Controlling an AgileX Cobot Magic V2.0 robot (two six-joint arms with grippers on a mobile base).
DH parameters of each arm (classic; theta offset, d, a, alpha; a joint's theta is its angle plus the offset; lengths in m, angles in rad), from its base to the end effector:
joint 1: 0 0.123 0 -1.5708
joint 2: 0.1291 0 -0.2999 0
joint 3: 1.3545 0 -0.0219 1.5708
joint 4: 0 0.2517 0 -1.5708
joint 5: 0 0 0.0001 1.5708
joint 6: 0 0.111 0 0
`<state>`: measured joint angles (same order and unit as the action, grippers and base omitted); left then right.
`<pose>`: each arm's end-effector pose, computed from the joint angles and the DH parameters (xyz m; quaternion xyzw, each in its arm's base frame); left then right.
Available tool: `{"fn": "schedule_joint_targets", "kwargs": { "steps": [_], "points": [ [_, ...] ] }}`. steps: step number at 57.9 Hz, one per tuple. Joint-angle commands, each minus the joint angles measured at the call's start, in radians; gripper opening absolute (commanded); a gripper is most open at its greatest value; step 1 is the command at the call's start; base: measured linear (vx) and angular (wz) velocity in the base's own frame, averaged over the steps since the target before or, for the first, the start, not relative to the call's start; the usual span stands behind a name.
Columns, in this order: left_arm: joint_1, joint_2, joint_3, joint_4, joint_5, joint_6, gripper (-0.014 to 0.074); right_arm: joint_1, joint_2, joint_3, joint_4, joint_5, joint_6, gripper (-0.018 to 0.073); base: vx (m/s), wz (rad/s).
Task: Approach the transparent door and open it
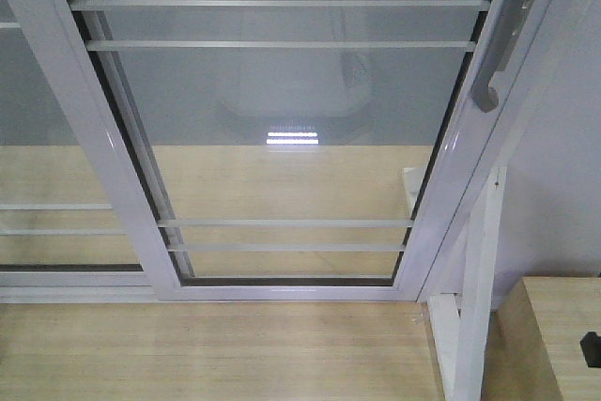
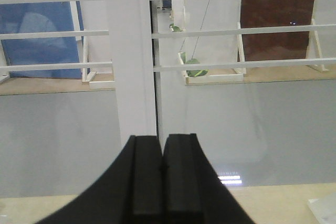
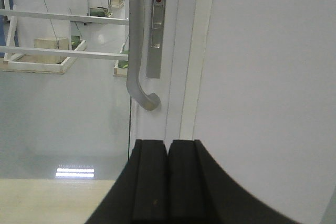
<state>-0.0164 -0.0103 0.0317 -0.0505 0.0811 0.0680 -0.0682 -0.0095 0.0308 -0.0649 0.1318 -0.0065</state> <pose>0.0629 -0.0015 0.1952 0.0136 0.7123 -0.0010 0.7017 0.0625 -0.0052 0.1898 0.0019 0.7299 -0.0506 0.6817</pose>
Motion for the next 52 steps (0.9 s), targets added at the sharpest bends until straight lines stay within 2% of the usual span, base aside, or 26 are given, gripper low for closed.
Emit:
{"fn": "schedule_joint_targets", "kwargs": {
  "steps": [1,12,19,37,46,52],
  "points": [
    [-0.005,0.018,0.014,-0.007,-0.075,-0.006,-0.0006,-0.004,-0.004,0.003,-0.004,-0.084,0.0,-0.0006,0.0,0.0],
    [-0.005,0.018,0.014,-0.006,-0.069,-0.003,-0.0006,-0.004,-0.004,0.003,-0.004,-0.084,0.0,-0.0006,0.0,0.0],
    [-0.005,0.018,0.014,0.05,-0.069,0.041,-0.0006,-0.004,-0.004,0.003,-0.004,-0.084,0.0,-0.0006,0.0,0.0],
    [-0.005,0.018,0.014,0.05,-0.074,0.042,-0.0006,-0.004,-0.004,0.003,-0.004,-0.084,0.0,-0.0006,0.0,0.0],
    [-0.005,0.018,0.012,0.041,-0.184,0.011,-0.0006,-0.004,-0.004,0.003,-0.004,-0.132,0.001,-0.0006,0.0,0.0],
    [-0.005,0.018,0.012,0.04,-0.261,-0.062,-0.0006,-0.004,-0.004,0.003,-0.021,-0.21,-0.011,-0.0006,0.0,0.0]
  ]
}}
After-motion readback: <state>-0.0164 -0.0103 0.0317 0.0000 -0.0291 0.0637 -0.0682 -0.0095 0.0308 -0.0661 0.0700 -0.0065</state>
